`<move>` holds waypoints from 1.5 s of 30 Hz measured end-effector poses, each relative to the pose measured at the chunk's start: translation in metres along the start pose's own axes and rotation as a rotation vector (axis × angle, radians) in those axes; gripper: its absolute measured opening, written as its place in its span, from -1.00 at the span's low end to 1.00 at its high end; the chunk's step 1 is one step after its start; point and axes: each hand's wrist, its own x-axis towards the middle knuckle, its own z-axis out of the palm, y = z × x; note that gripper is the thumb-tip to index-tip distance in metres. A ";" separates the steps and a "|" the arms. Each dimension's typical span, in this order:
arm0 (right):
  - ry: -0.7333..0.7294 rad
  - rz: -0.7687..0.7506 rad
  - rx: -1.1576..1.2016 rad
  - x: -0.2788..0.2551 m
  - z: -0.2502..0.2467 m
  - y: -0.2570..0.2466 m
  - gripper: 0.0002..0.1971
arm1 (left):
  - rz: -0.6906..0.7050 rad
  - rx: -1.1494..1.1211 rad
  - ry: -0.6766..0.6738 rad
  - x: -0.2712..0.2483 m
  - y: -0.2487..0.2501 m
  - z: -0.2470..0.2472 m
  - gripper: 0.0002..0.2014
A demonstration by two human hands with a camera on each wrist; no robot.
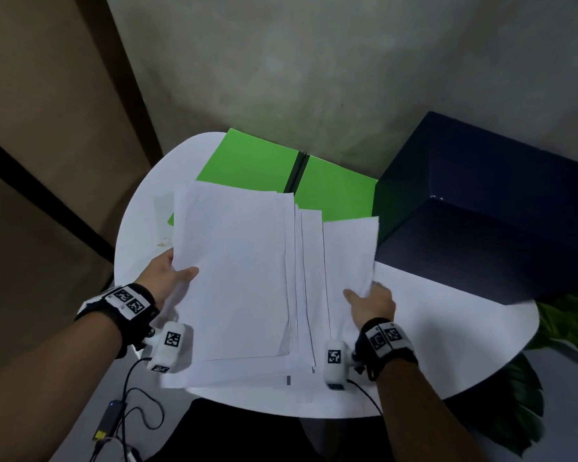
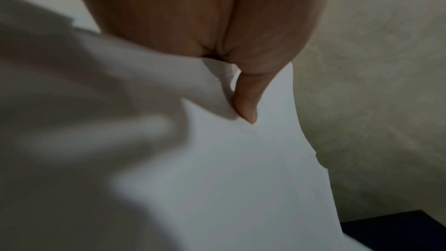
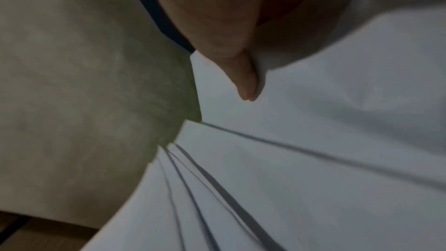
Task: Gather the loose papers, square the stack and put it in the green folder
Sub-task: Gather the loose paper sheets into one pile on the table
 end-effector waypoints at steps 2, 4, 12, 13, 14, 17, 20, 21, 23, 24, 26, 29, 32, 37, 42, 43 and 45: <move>0.117 -0.105 -0.004 -0.006 -0.026 -0.016 -0.67 | -0.017 0.049 -0.005 0.002 -0.002 0.004 -0.65; 0.248 -0.225 -0.003 -0.012 -0.056 -0.038 -0.68 | -0.025 0.078 -0.009 0.004 -0.005 0.011 -0.65; 0.324 -0.444 0.451 -0.045 -0.134 -0.115 -0.72 | 0.043 0.244 -0.017 0.001 -0.005 0.056 -0.68; 0.264 -0.417 0.493 -0.042 -0.126 -0.114 -0.74 | 0.053 0.284 -0.020 0.002 -0.005 0.061 -0.67; 0.195 -0.376 0.530 -0.035 -0.115 -0.109 -0.74 | 0.052 0.322 -0.037 0.001 -0.005 0.065 -0.64; 0.008 -0.199 0.558 -0.010 -0.063 -0.083 -0.66 | 0.002 0.264 -0.080 0.001 -0.002 0.072 -0.47; -0.082 -0.081 0.428 0.004 -0.007 -0.055 -0.49 | -0.137 0.077 -0.026 0.007 0.007 0.075 -0.28; -0.111 -0.074 0.341 0.008 0.010 -0.046 -0.44 | -0.184 0.046 -0.014 0.007 0.009 0.076 -0.23; -0.142 -0.058 -0.014 0.013 0.034 -0.025 -0.33 | -0.176 0.107 -0.034 0.007 0.013 0.079 -0.22; -0.116 -0.024 -0.217 0.014 0.040 -0.015 -0.31 | -0.132 0.203 -0.037 0.007 0.014 0.082 -0.24; -0.078 -0.005 -0.410 0.009 0.047 0.000 -0.36 | -0.065 0.372 -0.012 0.005 0.012 0.088 -0.29; -0.144 -0.118 -0.274 0.004 0.058 0.015 -0.38 | 0.010 0.480 0.040 0.009 0.005 0.095 -0.52; -0.127 -0.122 -0.138 0.006 0.053 0.018 -0.28 | 0.046 0.438 0.040 0.015 -0.002 0.091 -0.55; -0.152 -0.040 0.133 0.008 0.024 0.010 -0.04 | 0.186 0.162 0.017 0.004 0.009 0.074 -0.56; -0.288 -0.129 0.452 0.002 -0.014 -0.025 -0.24 | 0.268 -0.112 -0.081 -0.011 0.044 0.045 -0.60; -0.294 -0.181 0.522 0.000 -0.021 -0.034 -0.31 | 0.295 -0.139 -0.101 -0.012 0.054 0.038 -0.59; -0.276 -0.297 0.623 -0.007 -0.036 -0.050 -0.43 | 0.345 -0.206 -0.138 -0.017 0.077 0.029 -0.54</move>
